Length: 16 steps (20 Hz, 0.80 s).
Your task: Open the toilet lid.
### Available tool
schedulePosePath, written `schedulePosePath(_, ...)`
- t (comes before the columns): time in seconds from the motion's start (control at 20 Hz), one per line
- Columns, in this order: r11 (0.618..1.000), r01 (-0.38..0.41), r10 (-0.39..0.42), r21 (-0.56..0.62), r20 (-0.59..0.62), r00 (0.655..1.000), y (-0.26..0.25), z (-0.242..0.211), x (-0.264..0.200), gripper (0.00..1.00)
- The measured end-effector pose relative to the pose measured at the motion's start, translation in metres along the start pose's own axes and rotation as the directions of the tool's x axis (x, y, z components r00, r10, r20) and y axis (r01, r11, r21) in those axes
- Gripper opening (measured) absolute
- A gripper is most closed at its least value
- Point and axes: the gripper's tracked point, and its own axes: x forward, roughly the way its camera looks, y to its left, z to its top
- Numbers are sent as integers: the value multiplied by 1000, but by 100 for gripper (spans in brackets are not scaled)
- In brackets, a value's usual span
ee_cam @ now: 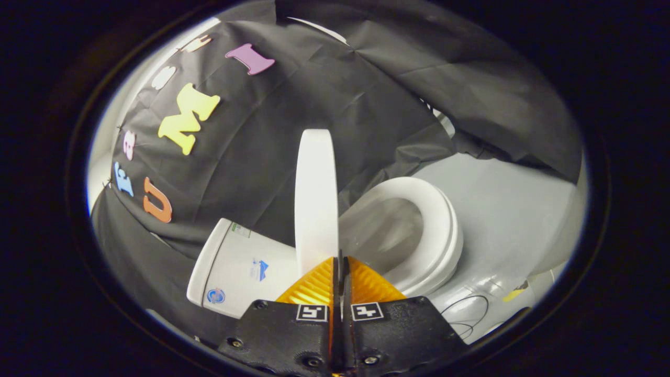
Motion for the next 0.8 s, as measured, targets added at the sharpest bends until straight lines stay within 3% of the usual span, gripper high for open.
schedulePosePath(0.35, 990, 44, -38, -131, 49, 998, 26, -1, -6, 4)
schedulePosePath(0.8, 979, 64, -54, -193, 56, 997, 55, -5, -11, 4)
